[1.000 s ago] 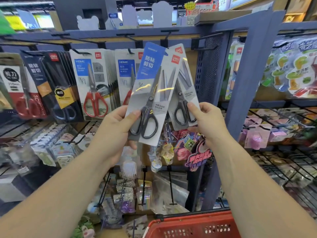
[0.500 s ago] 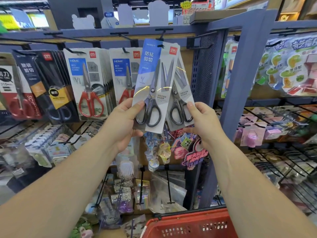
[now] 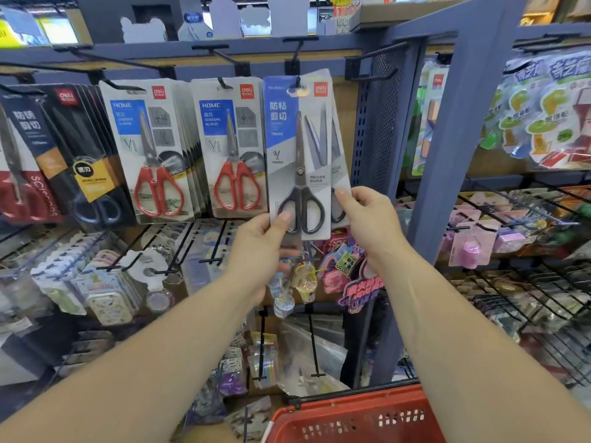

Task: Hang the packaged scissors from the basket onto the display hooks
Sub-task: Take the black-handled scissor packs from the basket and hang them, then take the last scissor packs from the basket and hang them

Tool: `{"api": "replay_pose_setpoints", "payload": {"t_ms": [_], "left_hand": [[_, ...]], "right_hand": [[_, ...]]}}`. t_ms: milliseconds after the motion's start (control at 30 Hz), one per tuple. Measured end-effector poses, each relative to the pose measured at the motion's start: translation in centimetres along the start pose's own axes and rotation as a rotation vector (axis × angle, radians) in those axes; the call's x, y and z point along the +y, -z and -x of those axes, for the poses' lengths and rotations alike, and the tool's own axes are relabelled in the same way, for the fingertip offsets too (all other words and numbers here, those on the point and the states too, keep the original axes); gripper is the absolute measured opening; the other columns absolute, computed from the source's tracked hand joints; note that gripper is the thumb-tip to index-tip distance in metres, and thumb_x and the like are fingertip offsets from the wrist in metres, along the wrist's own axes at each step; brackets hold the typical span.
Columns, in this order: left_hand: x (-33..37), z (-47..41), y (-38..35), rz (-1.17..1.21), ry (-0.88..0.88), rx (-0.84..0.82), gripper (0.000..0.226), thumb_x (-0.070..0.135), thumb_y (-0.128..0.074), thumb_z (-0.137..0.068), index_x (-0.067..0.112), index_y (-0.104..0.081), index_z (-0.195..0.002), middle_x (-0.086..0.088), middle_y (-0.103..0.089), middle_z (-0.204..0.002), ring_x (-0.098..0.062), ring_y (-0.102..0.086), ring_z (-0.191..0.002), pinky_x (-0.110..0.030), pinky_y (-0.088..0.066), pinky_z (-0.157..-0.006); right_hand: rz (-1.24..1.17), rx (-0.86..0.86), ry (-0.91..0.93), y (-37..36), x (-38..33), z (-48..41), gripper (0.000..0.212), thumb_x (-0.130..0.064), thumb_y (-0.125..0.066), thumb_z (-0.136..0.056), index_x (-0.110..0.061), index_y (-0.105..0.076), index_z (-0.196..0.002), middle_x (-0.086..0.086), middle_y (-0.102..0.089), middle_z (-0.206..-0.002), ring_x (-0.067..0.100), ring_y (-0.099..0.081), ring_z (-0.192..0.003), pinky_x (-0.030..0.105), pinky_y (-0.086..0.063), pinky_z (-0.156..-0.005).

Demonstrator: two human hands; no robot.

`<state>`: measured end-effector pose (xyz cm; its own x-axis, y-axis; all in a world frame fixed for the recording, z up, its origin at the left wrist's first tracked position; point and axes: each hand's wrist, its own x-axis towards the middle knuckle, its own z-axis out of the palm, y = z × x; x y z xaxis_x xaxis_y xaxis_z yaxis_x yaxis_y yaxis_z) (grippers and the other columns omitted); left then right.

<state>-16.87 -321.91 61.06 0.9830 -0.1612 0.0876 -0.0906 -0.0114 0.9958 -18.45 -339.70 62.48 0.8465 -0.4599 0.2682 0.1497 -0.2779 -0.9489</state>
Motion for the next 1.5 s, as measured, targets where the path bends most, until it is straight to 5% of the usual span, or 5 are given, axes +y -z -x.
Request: {"api": "replay_pose_setpoints", "payload": {"t_ms": [400,633,767,1000,1500], "left_hand": [[-1.6,-4.8,-2.7,-0.07,-0.002,0.147,0.033,0.039,-0.056,-0.108,0.018,-0.055,-0.083,0.003,-0.059,-0.08,-0.024,-0.071,-0.063,-0.029,-0.048,-0.048],[-1.6,-3.7,-2.9,-0.184,-0.04,0.164,0.049,0.059,-0.057,-0.099,0.012,-0.061,-0.086,-0.002,-0.067,-0.081,-0.025,-0.076,-0.073,-0.058,-0.063,-0.075],[-1.7,-1.8,-2.2,-0.396,-0.081,0.225,0.045,0.057,-0.061,-0.099,0.015,-0.066,-0.085,-0.012,-0.072,-0.088,-0.032,-0.069,-0.086,-0.048,-0.055,-0.077],[-2.6,4.1,-0.1,-0.602,-0.153,0.178,0.056,0.043,-0.07,-0.099,0.015,-0.058,-0.146,-0.001,-0.064,-0.142,-0.02,-0.058,-0.134,-0.029,-0.042,-0.107],[-23.1,21.6,7.1,-0.912,0.062,-0.166,0.069,0.047,-0.066,-0.082,0.006,-0.065,-0.138,-0.015,-0.062,-0.145,-0.035,-0.056,-0.134,-0.043,-0.038,-0.115]], "right_hand": [[0.072,-0.048,0.005,-2.5,1.4,-3.1,0.039,-0.054,-0.044,-0.107,-0.021,-0.064,-0.104,-0.01,-0.055,-0.08,0.011,-0.051,-0.074,0.04,-0.051,-0.079],[0.084,-0.026,-0.019,-1.4,1.6,-2.1,0.034,-0.048,-0.046,-0.108,-0.021,-0.065,-0.114,-0.008,-0.064,-0.097,0.012,-0.059,-0.089,0.034,-0.048,-0.076],[0.067,-0.034,-0.026,0.4,2.2,-0.4,0.018,-0.041,-0.054,-0.106,-0.03,-0.064,-0.096,-0.014,-0.066,-0.099,0.013,-0.064,-0.101,0.036,-0.053,-0.087],[0.097,-0.097,0.013,4.1,4.4,4.4,0.011,-0.035,-0.064,-0.101,-0.025,-0.069,-0.101,-0.01,-0.068,-0.097,0.007,-0.062,-0.085,0.026,-0.048,-0.076],[0.538,-0.396,-0.684,10.1,25.2,26.5,0.022,-0.032,-0.077,-0.093,-0.011,-0.072,-0.094,0.006,-0.074,-0.091,0.018,-0.063,-0.082,0.022,-0.046,-0.068]]}}
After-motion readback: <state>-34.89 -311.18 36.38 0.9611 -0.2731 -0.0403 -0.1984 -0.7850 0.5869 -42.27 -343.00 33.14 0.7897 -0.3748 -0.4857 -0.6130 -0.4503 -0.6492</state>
